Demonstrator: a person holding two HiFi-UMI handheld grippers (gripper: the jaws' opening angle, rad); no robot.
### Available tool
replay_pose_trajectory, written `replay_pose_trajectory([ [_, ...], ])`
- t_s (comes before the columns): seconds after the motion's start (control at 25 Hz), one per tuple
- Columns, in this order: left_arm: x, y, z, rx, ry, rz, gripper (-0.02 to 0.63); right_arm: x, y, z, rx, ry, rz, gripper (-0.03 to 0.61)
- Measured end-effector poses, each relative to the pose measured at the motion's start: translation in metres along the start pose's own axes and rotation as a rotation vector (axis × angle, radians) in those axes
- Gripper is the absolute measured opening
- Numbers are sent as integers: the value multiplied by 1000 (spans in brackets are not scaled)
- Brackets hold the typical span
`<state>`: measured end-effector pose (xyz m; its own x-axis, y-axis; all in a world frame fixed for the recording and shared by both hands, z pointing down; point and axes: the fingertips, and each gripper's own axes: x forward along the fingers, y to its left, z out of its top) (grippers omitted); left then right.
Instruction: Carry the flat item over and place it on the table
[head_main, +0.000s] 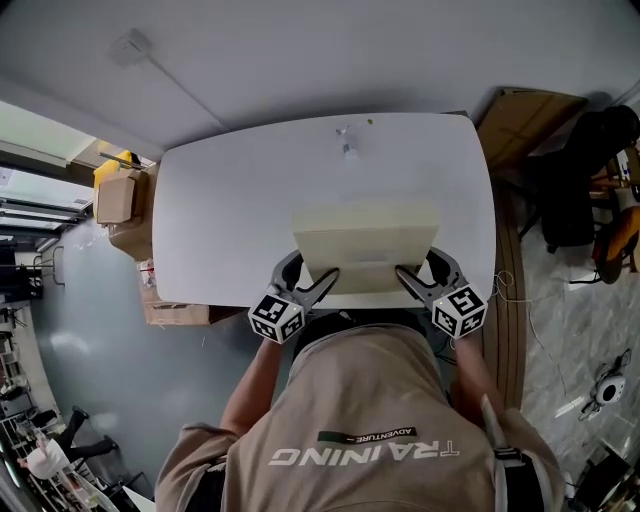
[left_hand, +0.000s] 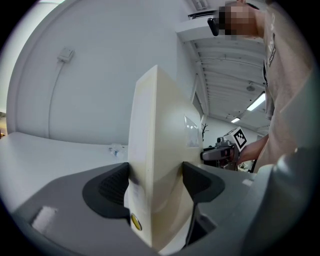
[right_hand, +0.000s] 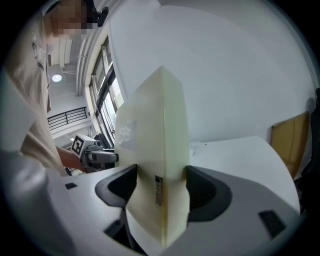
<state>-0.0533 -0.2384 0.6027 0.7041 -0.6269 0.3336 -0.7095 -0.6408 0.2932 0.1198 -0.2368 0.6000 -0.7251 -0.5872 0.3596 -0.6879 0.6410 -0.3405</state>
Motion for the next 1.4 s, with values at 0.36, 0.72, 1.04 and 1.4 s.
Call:
replay_pose_trajectory([
  [0.36, 12, 17, -27, -122, 70, 6, 321, 19, -14, -15, 10, 79, 22, 281],
  [0.72, 29, 48, -31, -221, 89, -41, 321, 43, -28, -17, 53, 102, -22, 281],
  [1.04, 56, 83, -33, -346, 130, -42, 319, 73, -53, -20, 123, 152, -29, 281],
  [1.4, 67, 109, -59, -496, 188, 4, 319, 102, -70, -40, 227, 194, -20, 281],
])
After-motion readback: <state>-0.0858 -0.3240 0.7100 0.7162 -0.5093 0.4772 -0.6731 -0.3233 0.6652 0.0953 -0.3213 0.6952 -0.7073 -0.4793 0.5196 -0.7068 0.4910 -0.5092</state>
